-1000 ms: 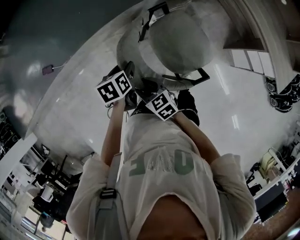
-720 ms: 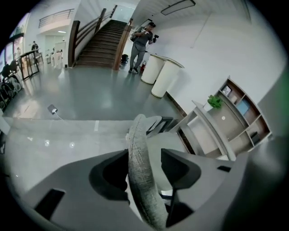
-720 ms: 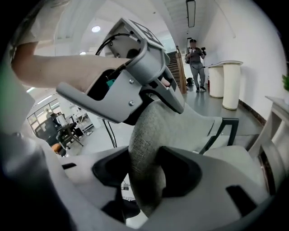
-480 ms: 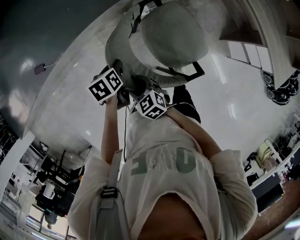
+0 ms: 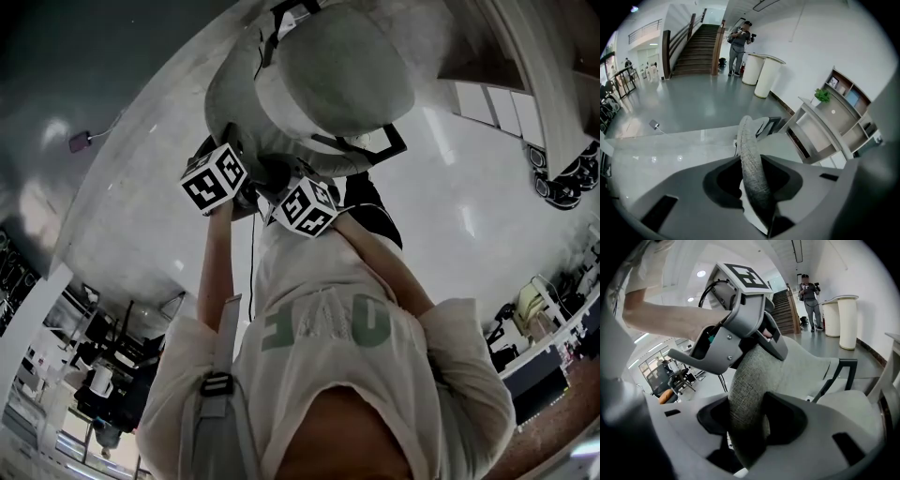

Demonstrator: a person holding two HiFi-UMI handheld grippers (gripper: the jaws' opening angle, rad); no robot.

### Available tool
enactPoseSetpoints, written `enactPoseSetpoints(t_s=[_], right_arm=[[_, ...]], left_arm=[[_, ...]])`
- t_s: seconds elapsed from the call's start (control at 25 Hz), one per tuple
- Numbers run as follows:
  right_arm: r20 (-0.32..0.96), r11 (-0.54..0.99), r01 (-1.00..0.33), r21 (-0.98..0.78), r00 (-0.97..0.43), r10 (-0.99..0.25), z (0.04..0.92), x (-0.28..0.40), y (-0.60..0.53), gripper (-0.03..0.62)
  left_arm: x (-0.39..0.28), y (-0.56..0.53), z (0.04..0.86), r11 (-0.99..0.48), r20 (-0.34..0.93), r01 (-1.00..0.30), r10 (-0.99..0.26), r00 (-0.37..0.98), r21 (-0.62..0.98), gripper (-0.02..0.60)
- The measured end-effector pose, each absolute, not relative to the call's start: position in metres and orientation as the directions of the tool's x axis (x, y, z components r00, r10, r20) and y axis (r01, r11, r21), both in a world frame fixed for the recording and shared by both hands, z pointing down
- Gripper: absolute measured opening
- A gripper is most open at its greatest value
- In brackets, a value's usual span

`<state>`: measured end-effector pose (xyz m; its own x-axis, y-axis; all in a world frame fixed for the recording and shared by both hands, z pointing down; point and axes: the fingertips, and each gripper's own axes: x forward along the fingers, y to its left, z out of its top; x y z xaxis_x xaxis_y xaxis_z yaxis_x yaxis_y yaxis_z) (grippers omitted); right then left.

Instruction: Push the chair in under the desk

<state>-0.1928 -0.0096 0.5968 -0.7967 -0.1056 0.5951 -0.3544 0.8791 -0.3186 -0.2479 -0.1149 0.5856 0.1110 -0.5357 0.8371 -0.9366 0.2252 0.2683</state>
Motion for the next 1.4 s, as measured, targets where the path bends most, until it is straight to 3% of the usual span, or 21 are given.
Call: enactPoseSetpoints(t_s=[0.92,1.4], right_arm=[[0.636,0.867,-0.456,-0.202,-0.734,-0.238,0.602,0.022,-0.150,0.143],[0.637,0.836,-0.522,-0.166,-0.704,-0.314,0.602,0.098,-0.223,0.130]], left_arm=[[-0.040,-0.240,0.592,0.171,0.781,-0.889,-0.565,0.265,0.425,0.155],[0.041,-0.316,0.593,0.133,0.763,-0.886,-0.574,0.297,0.445,0.155]])
